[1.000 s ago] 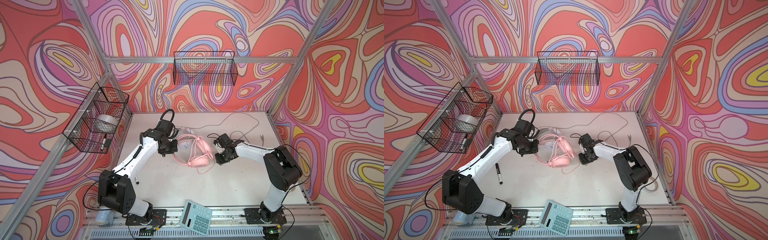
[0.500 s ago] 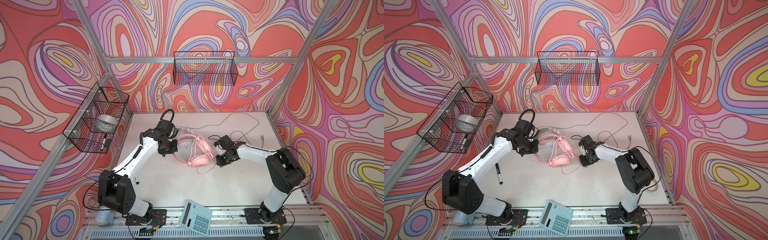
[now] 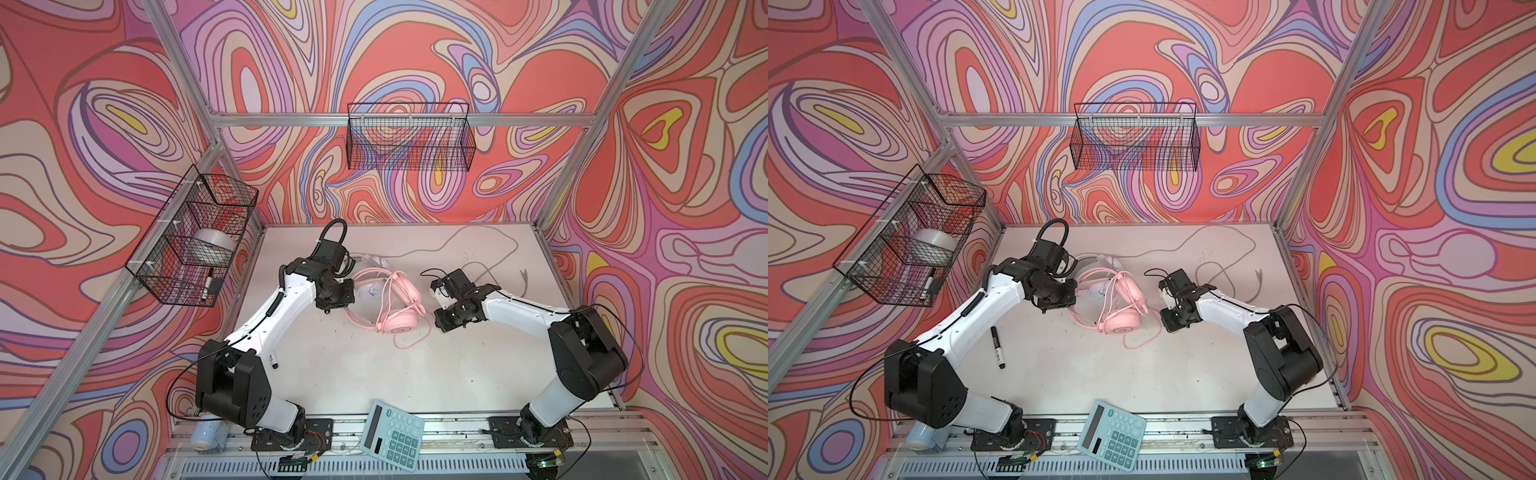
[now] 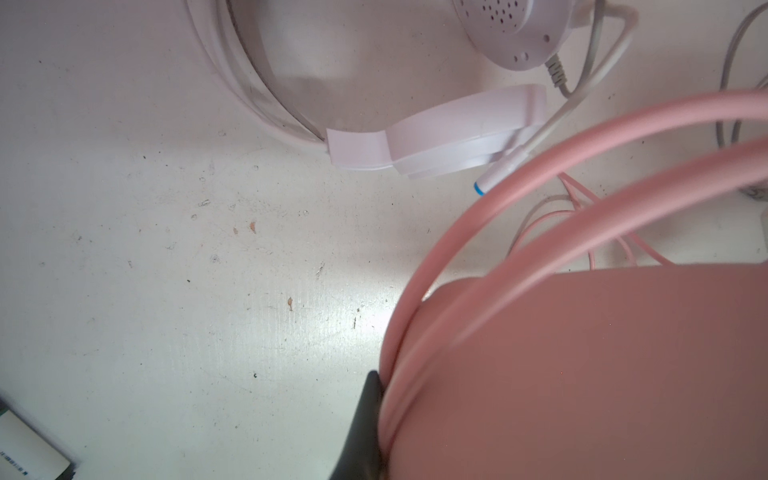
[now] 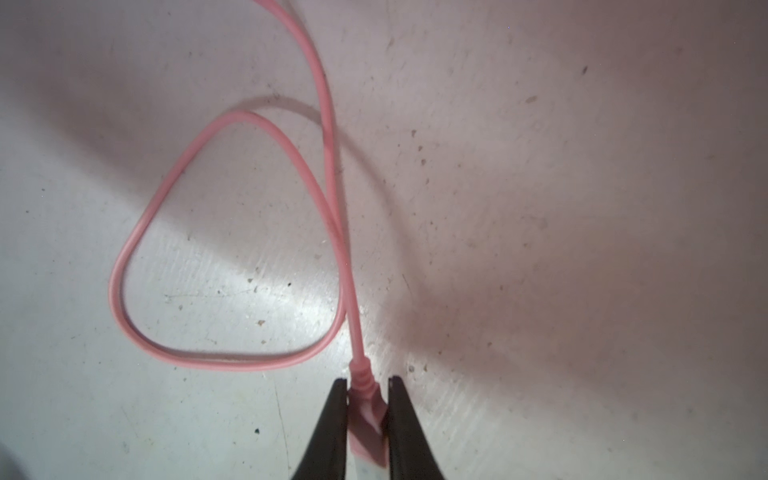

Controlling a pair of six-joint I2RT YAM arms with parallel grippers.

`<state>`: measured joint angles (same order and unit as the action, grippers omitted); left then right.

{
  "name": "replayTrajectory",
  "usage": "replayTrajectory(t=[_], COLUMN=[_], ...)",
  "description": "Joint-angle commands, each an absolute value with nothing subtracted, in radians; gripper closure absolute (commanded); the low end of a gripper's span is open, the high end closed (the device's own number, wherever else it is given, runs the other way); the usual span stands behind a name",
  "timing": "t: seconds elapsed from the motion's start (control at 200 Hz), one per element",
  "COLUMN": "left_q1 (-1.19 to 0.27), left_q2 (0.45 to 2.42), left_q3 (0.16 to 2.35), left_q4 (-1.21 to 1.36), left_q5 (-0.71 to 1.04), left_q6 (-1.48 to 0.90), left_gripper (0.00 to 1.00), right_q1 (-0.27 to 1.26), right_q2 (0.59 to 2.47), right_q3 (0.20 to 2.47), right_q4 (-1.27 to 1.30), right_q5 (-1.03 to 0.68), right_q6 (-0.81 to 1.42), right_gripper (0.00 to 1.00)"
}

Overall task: Wrap the headphones
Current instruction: 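Pull the cable plug with the right gripper toward the pink headset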

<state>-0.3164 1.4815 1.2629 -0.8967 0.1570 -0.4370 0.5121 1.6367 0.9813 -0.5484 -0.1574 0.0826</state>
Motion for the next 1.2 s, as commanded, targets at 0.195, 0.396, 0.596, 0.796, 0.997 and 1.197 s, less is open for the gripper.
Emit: replayTrajectory(t=[0.195, 0.396, 0.596, 0.796, 0.997, 1.197], left_q1=[-0.248, -0.244, -0.243, -0.242, -0.242, -0.242], left_q2=[1.485, 1.500, 1.519, 1.537, 1.563, 1.565], left_q3=[1.333, 1.347, 1.355, 1.368, 1.391, 1.383], left_q4=[-0.877, -0.880, -0.879, -0.885, -0.896, -0.900], left_q5=[0.230, 0.222, 0.215, 0.207, 0.205, 0.195], left_q6=[-0.523, -0.536, -0.560, -0.572, -0.567, -0.566], left_gripper=[1.00, 1.00, 1.00, 1.00, 1.00, 1.00], right_q1=[0.517, 0.517, 0.519, 0.558, 0.621, 0.645], right_q2=[1.474, 1.397, 1.356, 1.323, 1.334, 1.342], right_q3=[0.931, 0.926, 0.940, 0.922, 0.956, 1.016], right_q4=[-0.534, -0.560, -0.609, -0.622, -0.616, -0.581], right_q5=[-0.198, -0.281, -0.401, -0.474, -0.515, -0.544], right_q6=[-0.085, -0.207, -0.329, -0.438, -0.470, -0.484], right_gripper=[1.00, 1.00, 1.00, 1.00, 1.00, 1.00])
